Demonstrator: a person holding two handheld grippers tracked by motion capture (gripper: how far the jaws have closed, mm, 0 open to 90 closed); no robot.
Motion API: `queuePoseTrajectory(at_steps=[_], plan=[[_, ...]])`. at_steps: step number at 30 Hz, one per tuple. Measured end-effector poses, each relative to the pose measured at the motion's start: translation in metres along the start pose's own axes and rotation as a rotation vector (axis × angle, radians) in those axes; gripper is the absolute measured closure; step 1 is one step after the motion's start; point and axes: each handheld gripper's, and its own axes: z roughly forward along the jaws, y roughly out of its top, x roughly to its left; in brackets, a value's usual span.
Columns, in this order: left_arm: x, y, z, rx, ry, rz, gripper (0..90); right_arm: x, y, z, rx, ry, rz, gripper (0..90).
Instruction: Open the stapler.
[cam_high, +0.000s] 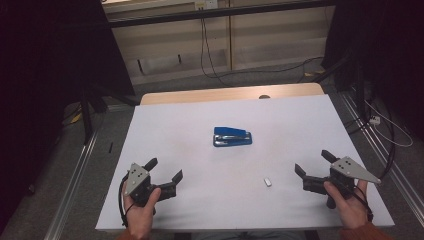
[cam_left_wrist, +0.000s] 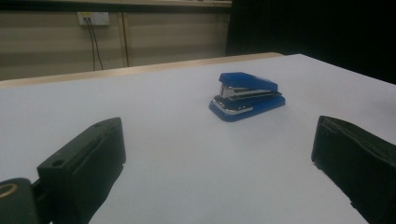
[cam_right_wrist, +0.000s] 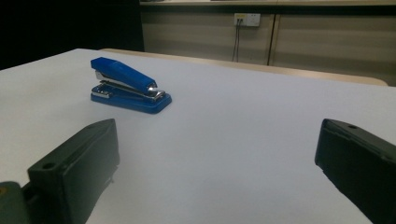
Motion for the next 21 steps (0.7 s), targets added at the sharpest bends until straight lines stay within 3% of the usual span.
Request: queuePoseTrajectory(at_steps=[5,12,21], plan=[[0.0006,-0.0013,0.001,0.023,-0.009,0.0,3.0,0.0013,-0.0003,0.0015,0.01,0.013,-0.01,0.0],[0.0007,-0.001,0.0021,0.016,-0.017,-0.005,2.9,0.0032,-0.0008,0.0035,0.032,0.053,-0.033,0.0],[0.0006,-0.0008,0.0048,0.022,-0.026,0.011,2.8,0.0039,-0.0011,0.0055,0.044,0.07,-0.04,0.4]])
